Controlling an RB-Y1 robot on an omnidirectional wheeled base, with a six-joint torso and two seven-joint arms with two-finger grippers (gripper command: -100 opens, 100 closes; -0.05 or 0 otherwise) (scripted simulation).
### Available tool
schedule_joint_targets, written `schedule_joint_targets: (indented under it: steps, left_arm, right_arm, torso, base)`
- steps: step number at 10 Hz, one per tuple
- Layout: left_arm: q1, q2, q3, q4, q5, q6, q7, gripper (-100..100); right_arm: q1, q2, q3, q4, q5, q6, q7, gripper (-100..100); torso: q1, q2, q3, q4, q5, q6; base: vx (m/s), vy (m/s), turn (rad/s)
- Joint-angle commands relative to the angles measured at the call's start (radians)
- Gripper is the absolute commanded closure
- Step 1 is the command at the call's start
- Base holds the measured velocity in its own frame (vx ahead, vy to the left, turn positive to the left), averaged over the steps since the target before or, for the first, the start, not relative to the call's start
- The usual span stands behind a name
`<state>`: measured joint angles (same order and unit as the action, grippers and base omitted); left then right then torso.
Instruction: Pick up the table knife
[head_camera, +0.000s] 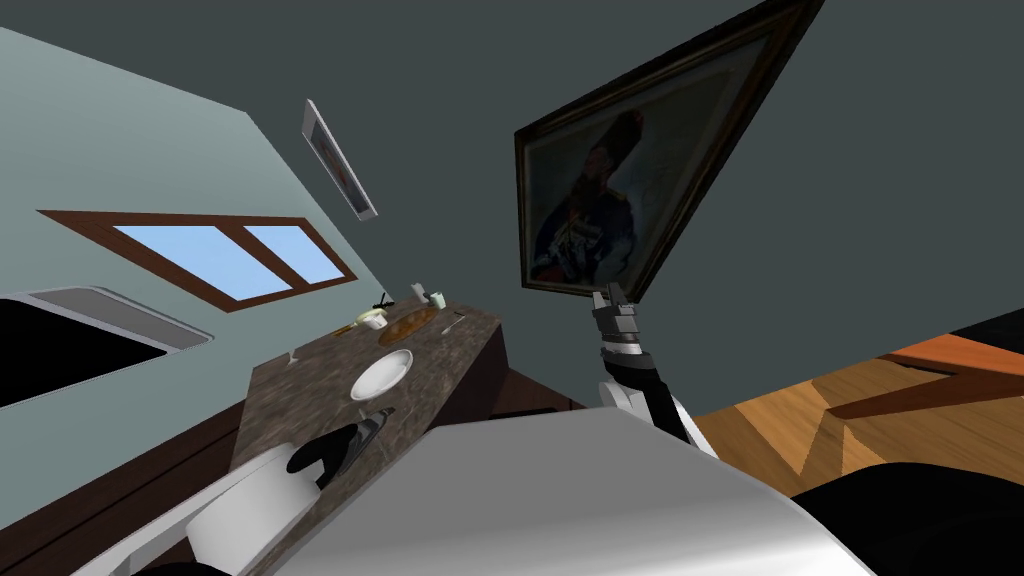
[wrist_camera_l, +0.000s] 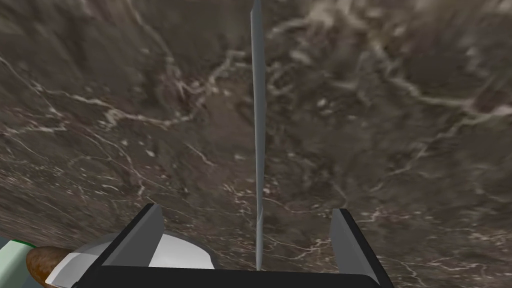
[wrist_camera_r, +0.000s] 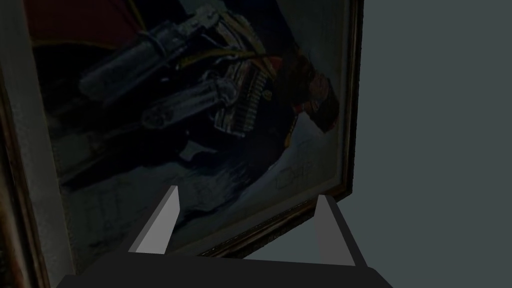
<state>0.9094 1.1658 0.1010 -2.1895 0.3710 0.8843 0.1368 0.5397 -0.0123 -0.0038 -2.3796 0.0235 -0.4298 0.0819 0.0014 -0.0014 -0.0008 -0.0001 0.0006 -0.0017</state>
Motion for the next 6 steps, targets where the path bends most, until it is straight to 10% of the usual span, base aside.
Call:
schedule_joint_targets:
  steps: [1, 2, 3, 6]
  left_arm:
    - [-0.015, -0.016, -0.016, 0.031, -0.008, -0.016, -0.01, -100]
    - [-0.012, -0.008, -0.009, 0.02, -0.002, -0.009, -0.006, -100]
    - [-0.013, -0.009, -0.01, 0.022, -0.002, -0.01, -0.007, 100]
    - [-0.012, -0.007, -0.011, 0.022, -0.003, -0.009, -0.01, 100]
  right_arm:
    - [0.0, 0.0, 0.0, 0.0, 0.0, 0.0, 0.0, 0]
    - [0.0, 0.0, 0.0, 0.0, 0.0, 0.0, 0.0, 0]
    - [0.0, 0.0, 0.0, 0.0, 0.0, 0.0, 0.0, 0]
    - [0.0, 0.0, 0.0, 0.0, 0.0, 0.0, 0.0, 0]
  torso:
    - [0.0, 0.0, 0.0, 0.0, 0.0, 0.0]
    - [0.0, 0.0, 0.0, 0.0, 0.0, 0.0]
    - [0.0, 0.0, 0.0, 0.0, 0.0, 0.0]
    - [0.0, 0.0, 0.001, 0.001, 0.001, -0.001]
  base:
    - [0.003, -0.002, -0.046]
    - [0.0, 0.0, 0.0]
    - [0.0, 0.0, 0.0]
    - [0.0, 0.0, -0.005]
